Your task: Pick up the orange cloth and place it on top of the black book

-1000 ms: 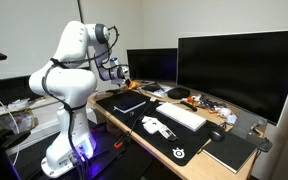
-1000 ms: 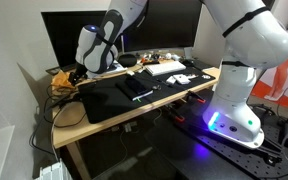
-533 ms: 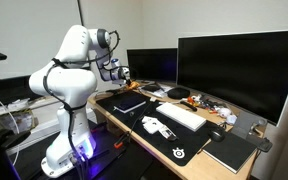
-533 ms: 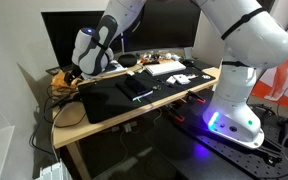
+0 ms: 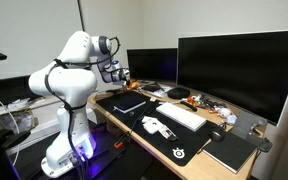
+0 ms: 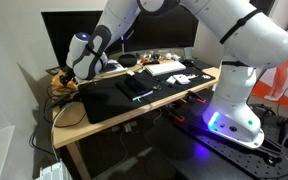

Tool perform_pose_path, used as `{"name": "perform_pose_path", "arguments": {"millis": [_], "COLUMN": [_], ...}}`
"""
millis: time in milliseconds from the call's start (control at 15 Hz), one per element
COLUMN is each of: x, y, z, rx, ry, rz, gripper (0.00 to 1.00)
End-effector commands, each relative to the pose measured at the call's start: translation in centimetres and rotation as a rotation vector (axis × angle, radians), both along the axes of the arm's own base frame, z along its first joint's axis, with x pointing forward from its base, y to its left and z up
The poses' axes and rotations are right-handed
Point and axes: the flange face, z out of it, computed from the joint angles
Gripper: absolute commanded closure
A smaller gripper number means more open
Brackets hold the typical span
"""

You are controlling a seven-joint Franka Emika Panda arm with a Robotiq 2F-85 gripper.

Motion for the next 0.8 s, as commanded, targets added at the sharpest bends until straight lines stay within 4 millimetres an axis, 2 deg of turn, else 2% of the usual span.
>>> {"name": "perform_pose_path", "arguments": {"millis": [0,200,333,733], "x": [1.1,1.2,1.0,0.0], "y": [0.9,0.8,0.6,0.3], "z": [0.2,0.5,0.8,2.2], "rx": [0.006,0.01,0.011,0.008], "ry": [-0.015,-0.03,-0.037,-0.051], "rz": [-0.024,-0.026,-0.025,-0.007], "gripper": [0.65,0.88,1.0,1.0]}}
